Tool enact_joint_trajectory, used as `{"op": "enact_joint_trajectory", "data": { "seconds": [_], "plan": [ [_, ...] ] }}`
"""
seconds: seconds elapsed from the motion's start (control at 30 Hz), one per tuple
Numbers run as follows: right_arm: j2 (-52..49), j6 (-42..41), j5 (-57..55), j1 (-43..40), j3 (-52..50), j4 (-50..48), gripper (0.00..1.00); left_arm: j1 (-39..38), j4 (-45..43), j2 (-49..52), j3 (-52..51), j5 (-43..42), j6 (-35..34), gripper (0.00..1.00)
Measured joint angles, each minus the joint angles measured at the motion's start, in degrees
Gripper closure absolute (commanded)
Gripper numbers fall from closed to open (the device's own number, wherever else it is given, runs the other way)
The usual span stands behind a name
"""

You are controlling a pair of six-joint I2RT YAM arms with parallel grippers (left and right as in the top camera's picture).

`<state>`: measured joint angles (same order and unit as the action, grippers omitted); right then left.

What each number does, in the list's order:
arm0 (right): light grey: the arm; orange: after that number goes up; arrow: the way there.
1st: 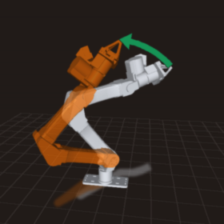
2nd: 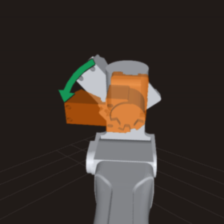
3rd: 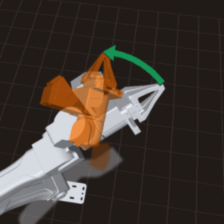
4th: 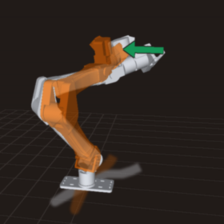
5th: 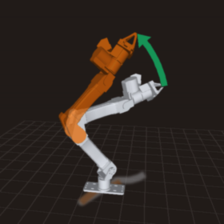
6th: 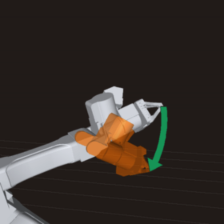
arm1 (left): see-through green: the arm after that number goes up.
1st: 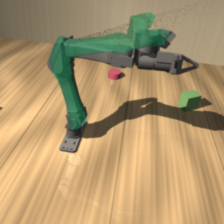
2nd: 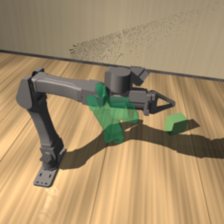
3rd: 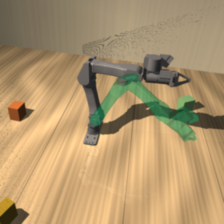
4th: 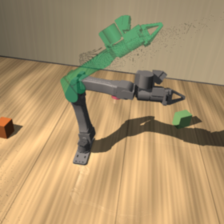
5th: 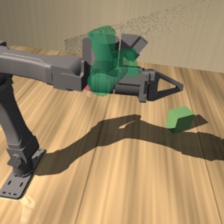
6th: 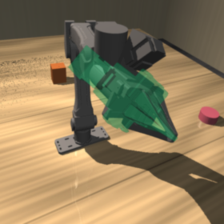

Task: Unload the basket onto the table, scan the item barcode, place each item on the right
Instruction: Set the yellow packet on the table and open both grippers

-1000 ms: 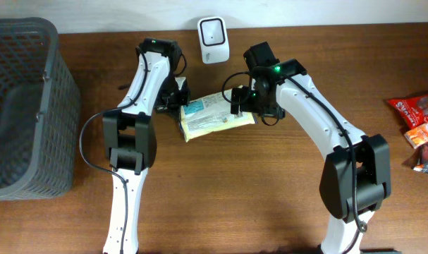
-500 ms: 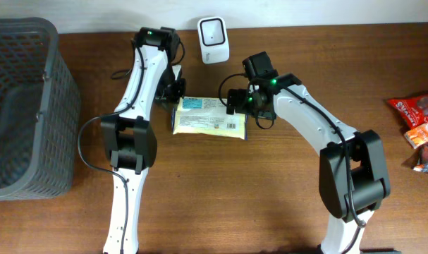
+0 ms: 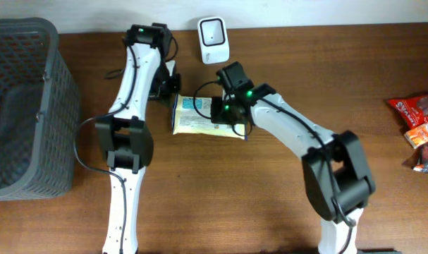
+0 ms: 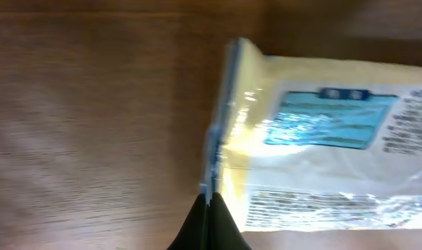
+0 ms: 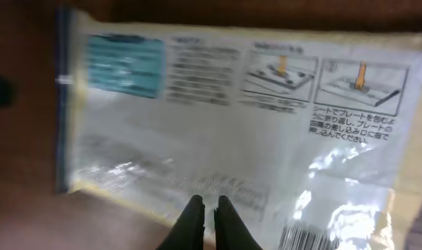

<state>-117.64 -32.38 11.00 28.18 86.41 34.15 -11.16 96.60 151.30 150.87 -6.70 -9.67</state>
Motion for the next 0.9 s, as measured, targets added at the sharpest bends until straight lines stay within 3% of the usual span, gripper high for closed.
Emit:
{"op": "enact_joint_trajectory", "data": {
  "seconds": [0.1, 0.17, 0.3, 0.33, 0.37, 0.4, 0.5, 0.53, 0.6, 0.7, 0.83, 0.9],
  "plan": [
    [-4.1, -1.8, -0.4, -0.9, -0.2, 0.2, 0.96, -2.0, -0.1, 0.0, 0.0, -0.4, 0.0, 1.00],
    [-4.2, -1.8, -0.4, -3.3, -0.2, 1.8, 0.91, -1.8, 0.1, 0.0, 0.0, 0.4, 0.0, 0.98],
    [-4.1, 7.2, 3.1, -8.5, 2.1, 8.2, 0.75, -1.6, -0.1, 0.0, 0.0, 1.4, 0.0, 0.98],
    [-3.7, 9.5, 4.0, -8.3, 3.2, 12.5, 0.64, -1.6, -0.4, 0.0, 0.0, 1.9, -0.7, 0.81],
    [-3.0, 10.8, 4.3, -8.3, 4.1, 15.9, 0.14, -1.7, -0.4, 0.0, 0.0, 3.7, -2.9, 0.70],
    [-1.0, 12.3, 4.4, -8.3, 4.5, 19.4, 0.01, -1.7, -0.4, 0.0, 0.0, 7.0, -6.0, 0.59],
    [4.6, 14.6, 4.3, -8.3, 5.8, 21.4, 0.01, -1.6, -1.1, 0.0, 0.0, 11.9, -10.8, 0.06],
    [4.6, 14.8, 3.6, -8.3, 6.0, 21.4, 0.01, -1.6, -1.1, 0.0, 0.0, 12.4, -11.2, 0.01],
    [4.5, 14.9, 2.1, -8.3, 6.0, 21.5, 0.01, -1.6, -1.7, 0.0, 0.0, 9.9, -10.3, 0.01],
    [4.5, 14.9, 0.3, -8.7, 6.0, 24.0, 0.01, -1.6, -2.3, 0.0, 0.0, 1.5, -3.3, 0.01],
    [4.4, 14.9, -0.3, -14.5, 6.0, 26.9, 0.01, 0.8, -2.2, 0.1, 0.0, -4.3, 2.8, 0.01],
    [4.4, 14.8, -0.6, -16.1, 6.0, 27.0, 0.01, 3.7, -2.3, 0.8, -1.2, -12.2, 8.6, 0.07]
  ]
}}
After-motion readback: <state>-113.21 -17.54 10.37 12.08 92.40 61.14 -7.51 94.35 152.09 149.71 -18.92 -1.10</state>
